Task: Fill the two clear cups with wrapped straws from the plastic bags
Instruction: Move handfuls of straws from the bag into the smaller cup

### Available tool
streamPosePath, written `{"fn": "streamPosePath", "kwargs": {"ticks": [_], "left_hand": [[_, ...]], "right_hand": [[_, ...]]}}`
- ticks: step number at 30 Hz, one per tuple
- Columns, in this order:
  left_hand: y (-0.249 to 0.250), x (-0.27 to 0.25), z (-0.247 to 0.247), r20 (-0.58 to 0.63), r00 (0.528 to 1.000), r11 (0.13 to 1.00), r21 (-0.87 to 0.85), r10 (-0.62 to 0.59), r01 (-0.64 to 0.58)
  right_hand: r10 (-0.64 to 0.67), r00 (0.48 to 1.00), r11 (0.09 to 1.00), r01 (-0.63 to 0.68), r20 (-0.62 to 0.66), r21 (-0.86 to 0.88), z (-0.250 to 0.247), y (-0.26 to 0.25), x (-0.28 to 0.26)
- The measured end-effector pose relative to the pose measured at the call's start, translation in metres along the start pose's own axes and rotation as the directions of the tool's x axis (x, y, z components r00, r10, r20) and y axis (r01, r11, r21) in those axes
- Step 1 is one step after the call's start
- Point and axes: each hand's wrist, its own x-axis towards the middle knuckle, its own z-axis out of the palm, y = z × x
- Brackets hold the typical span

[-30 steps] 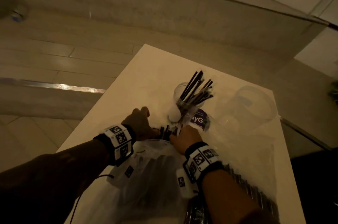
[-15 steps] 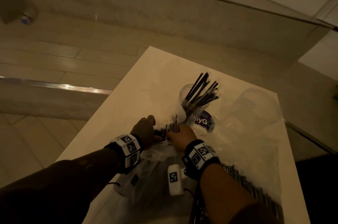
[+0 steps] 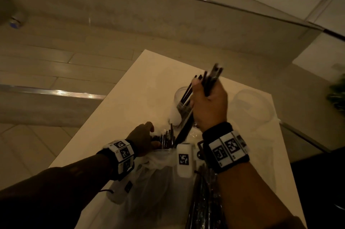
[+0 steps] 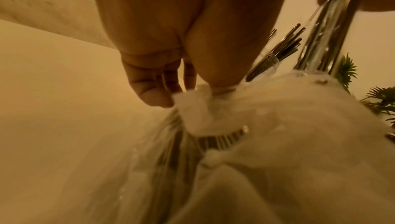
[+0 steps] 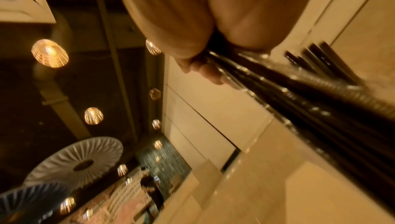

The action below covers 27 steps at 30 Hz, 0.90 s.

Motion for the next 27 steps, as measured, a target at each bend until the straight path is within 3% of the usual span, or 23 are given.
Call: {"fn": "streamPosePath", "kwargs": {"ticks": [1, 3, 5, 7, 9, 11, 13, 15, 17, 18, 21, 23, 27], "left_hand": [[0.002, -0.004, -0.004, -0.034, 0.999, 1.000, 0.009, 0.008, -0.008], [0.013, -0.013, -0.018, -0.212, 0.971, 0.994, -0.015, 0.107, -0.113], [0.034, -0.025, -0.042, -0.281, 0.929, 0.922, -0.233, 0.240, -0.309], [0.063, -0.038, -0.062, -0.092, 0.916, 0.751, -0.543, 0.391, -0.375], [0.089, -0.045, -0.067, 0.104, 0.868, 0.703, -0.637, 0.486, -0.317], [0.108, -0.048, -0.061, 0.150, 0.855, 0.743, -0.582, 0.497, -0.330], [0.118, -0.048, -0.056, 0.078, 0.873, 0.803, -0.439, 0.482, -0.404], [0.118, -0.045, -0.054, 0.063, 0.903, 0.851, -0.368, 0.424, -0.374], [0.115, -0.042, -0.053, 0.081, 0.917, 0.871, -0.352, 0.392, -0.341], [0.115, -0.042, -0.052, 0.094, 0.914, 0.874, -0.347, 0.394, -0.341], [0.122, -0.044, -0.053, 0.087, 0.908, 0.882, -0.292, 0.409, -0.370], [0.126, -0.042, -0.051, 0.041, 0.909, 0.884, -0.257, 0.414, -0.391], [0.129, -0.037, -0.044, 0.001, 0.922, 0.891, -0.256, 0.387, -0.374]], "right_hand": [[-0.021, 0.999, 0.999, 0.022, -0.041, 0.026, -0.009, -0.012, 0.003], [-0.024, 0.994, 0.989, 0.039, -0.103, 0.144, -0.026, -0.025, 0.008], [0.031, 0.991, 0.962, 0.005, -0.130, 0.272, -0.033, -0.030, 0.008], [0.133, 0.983, 0.925, -0.078, -0.125, 0.371, -0.031, -0.026, 0.003], [0.203, 0.975, 0.905, -0.149, -0.096, 0.398, -0.023, -0.019, -0.006], [0.249, 0.968, 0.915, -0.223, -0.035, 0.336, -0.017, -0.010, -0.016], [0.254, 0.967, 0.936, -0.246, 0.002, 0.253, -0.020, -0.007, -0.020], [0.238, 0.969, 0.959, -0.223, -0.068, 0.173, -0.034, -0.009, -0.012], [0.097, 0.981, 0.995, -0.098, -0.165, 0.000, -0.055, -0.015, 0.002], [0.015, 0.988, 0.992, -0.034, -0.152, -0.120, -0.064, -0.019, 0.007], [-0.007, 0.993, 0.932, 0.051, 0.121, -0.360, -0.069, -0.019, 0.010], [-0.005, 0.971, 0.922, 0.096, 0.238, -0.376, -0.066, -0.012, 0.003], [-0.095, 0.982, 0.923, 0.149, 0.165, -0.355, -0.064, -0.001, 0.001]]}}
